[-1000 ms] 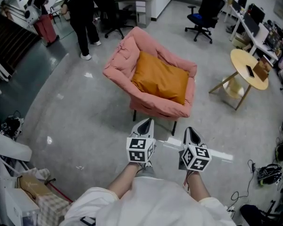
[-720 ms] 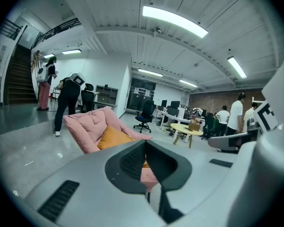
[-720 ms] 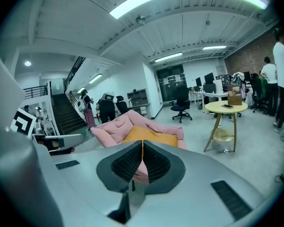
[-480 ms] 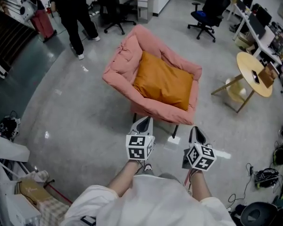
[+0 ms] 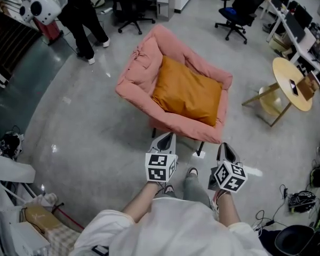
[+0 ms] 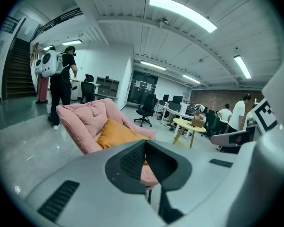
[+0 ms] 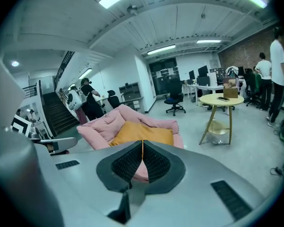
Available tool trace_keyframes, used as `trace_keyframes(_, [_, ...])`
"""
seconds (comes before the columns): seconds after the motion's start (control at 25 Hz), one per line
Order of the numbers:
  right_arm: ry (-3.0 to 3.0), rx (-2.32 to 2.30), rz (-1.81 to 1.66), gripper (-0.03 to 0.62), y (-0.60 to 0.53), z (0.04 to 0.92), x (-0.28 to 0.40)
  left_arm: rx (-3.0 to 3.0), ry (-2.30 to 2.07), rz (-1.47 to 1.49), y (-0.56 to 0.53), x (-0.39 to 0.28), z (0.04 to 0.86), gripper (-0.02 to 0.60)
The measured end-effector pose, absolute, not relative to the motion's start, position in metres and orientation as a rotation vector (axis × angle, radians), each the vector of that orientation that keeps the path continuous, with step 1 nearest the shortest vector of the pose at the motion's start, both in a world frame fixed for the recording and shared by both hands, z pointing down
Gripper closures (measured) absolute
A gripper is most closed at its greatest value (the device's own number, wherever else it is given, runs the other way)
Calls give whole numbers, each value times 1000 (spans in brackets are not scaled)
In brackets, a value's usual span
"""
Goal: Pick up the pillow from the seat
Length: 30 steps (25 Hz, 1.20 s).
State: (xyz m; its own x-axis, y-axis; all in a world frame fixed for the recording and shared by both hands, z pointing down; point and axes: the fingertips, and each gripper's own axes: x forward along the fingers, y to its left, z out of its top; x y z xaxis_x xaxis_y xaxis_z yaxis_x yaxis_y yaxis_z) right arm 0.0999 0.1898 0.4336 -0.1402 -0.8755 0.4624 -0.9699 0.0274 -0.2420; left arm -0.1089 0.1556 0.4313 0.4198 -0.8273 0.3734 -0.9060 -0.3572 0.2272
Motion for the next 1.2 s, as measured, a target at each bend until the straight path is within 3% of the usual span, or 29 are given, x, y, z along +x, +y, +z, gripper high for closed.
trace_keyframes(1.2, [-2251, 1648, 806, 563, -56, 451, 157, 2073, -1686, 344, -37, -59, 442, 572])
